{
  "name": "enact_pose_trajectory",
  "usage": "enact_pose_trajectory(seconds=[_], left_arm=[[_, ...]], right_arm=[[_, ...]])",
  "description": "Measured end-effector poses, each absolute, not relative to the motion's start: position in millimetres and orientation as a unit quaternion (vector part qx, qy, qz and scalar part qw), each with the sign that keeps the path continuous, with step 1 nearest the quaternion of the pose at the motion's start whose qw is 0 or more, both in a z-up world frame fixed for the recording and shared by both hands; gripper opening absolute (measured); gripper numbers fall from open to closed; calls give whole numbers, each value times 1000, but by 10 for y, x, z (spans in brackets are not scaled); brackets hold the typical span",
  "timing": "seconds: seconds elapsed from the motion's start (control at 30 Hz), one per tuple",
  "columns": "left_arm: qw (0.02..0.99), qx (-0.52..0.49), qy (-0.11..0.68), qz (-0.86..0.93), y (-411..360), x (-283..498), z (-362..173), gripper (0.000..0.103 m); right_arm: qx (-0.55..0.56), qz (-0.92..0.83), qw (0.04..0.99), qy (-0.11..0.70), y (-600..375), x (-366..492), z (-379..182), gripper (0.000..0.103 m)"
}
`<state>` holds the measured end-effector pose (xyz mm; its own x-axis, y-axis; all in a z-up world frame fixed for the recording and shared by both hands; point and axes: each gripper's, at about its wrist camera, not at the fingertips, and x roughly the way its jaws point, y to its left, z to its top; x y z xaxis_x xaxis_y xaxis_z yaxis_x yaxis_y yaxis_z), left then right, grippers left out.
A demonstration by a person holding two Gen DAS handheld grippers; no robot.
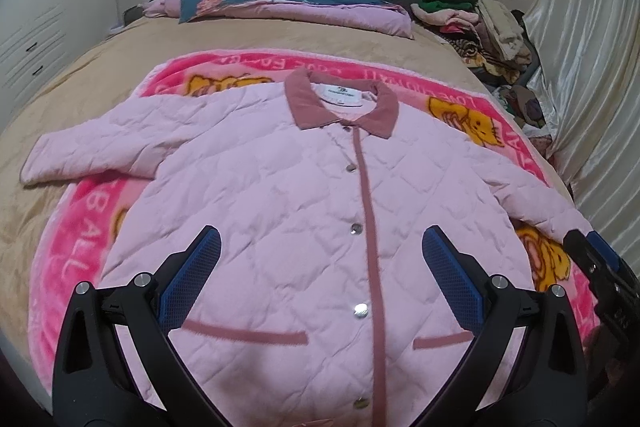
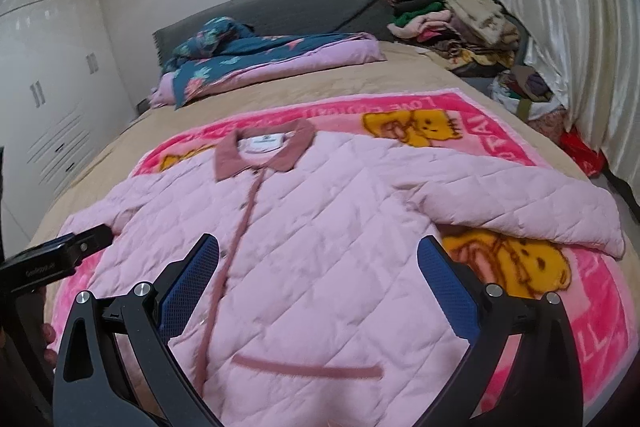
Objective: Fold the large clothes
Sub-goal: 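Move both tools over the jacket toward its sleeves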
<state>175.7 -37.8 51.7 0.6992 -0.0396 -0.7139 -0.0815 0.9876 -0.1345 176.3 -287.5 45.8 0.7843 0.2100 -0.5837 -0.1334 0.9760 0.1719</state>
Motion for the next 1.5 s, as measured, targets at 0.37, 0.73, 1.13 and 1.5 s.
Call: enact_pose_trajectory(seconds=[0.37,0.73,1.13,1.5], left_arm=[[916,-59,398,-8,-700,2194,483,95],[906,-42,421,-12,-938,2536,303,95],[894,-45,446,-5,-1015,2802,22,95],[889,-50,455,6,-984,2930,-141,95]], right_arm=[[91,27,944,317,-3379,2147,388,99],[144,-54,930,335,-4101,2378,103,99],[211,-141,899,357,-4899,2378,-336,99],[282,-214,860,368,-5574,2290,-714,99]])
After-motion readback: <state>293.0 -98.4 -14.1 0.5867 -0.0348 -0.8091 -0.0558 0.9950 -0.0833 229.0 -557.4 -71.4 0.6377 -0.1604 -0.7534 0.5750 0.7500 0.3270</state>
